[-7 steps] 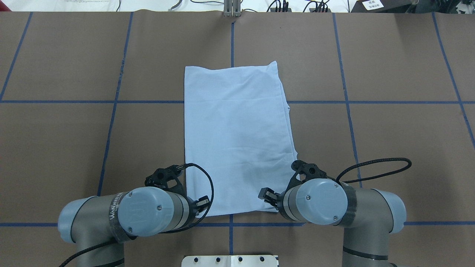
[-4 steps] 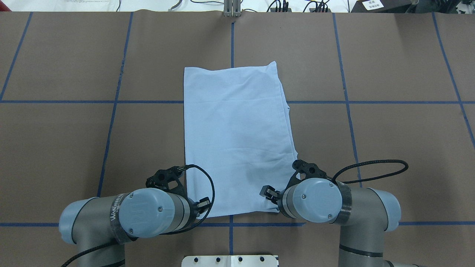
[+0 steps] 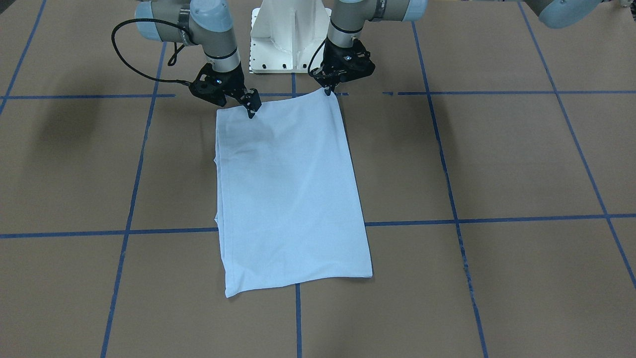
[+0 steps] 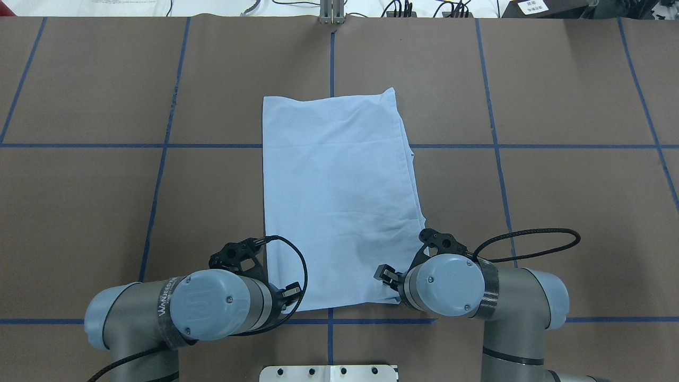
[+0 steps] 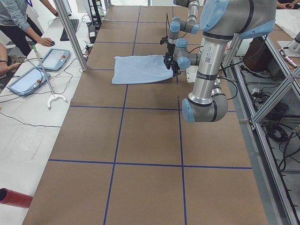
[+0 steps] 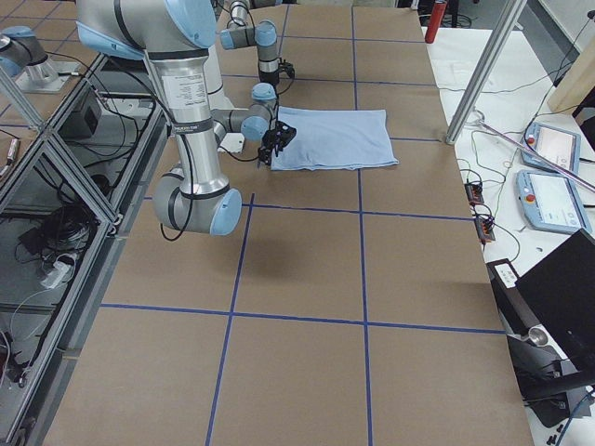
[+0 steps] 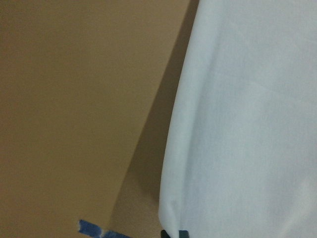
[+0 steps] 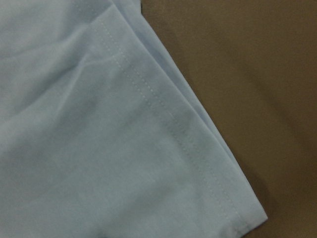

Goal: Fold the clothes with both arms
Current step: 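Grasp the shirt's near end corners with the left and right grippers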

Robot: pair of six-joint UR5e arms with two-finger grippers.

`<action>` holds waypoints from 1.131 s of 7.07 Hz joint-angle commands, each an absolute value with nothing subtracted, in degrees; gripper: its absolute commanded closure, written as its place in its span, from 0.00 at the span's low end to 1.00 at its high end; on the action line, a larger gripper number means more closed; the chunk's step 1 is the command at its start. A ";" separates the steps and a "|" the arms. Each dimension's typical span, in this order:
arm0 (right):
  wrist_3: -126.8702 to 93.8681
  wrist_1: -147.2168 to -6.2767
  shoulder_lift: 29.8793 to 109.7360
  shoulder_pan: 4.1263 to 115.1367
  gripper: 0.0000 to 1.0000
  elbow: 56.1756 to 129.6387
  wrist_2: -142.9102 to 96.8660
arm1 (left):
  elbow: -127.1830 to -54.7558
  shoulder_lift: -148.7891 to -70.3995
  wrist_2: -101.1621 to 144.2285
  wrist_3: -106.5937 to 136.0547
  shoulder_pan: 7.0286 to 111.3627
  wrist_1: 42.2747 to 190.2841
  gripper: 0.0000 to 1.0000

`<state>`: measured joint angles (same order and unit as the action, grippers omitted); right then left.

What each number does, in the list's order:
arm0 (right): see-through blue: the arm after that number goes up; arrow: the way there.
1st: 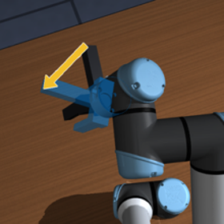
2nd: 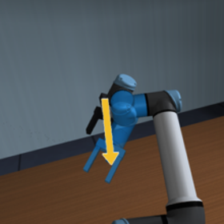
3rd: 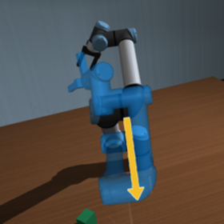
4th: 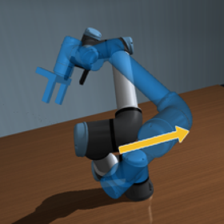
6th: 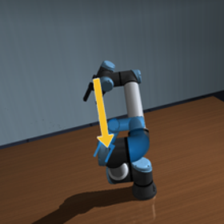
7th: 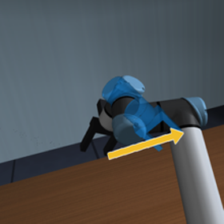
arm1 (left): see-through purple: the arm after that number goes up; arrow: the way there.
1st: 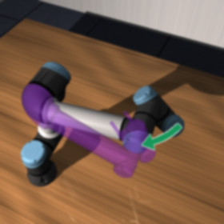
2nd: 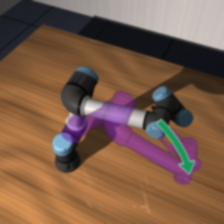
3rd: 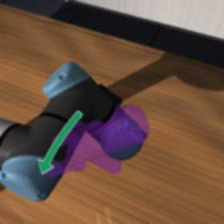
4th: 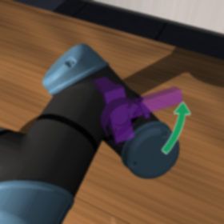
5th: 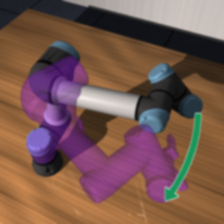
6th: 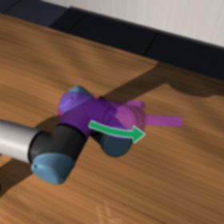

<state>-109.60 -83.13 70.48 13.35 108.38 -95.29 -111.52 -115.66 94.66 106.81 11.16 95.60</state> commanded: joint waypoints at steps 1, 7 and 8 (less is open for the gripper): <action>-109.34 -83.14 70.49 13.45 0.74 108.63 -95.45 | -111.45 -115.66 94.66 106.79 11.16 95.54 1.00; -109.51 -83.15 70.14 13.89 1.00 110.30 -95.54 | -111.36 -115.66 94.66 106.79 11.16 95.71 1.00; -109.69 -83.06 69.79 13.89 1.00 110.30 -95.36 | -111.62 -115.58 94.66 106.70 11.16 95.63 1.00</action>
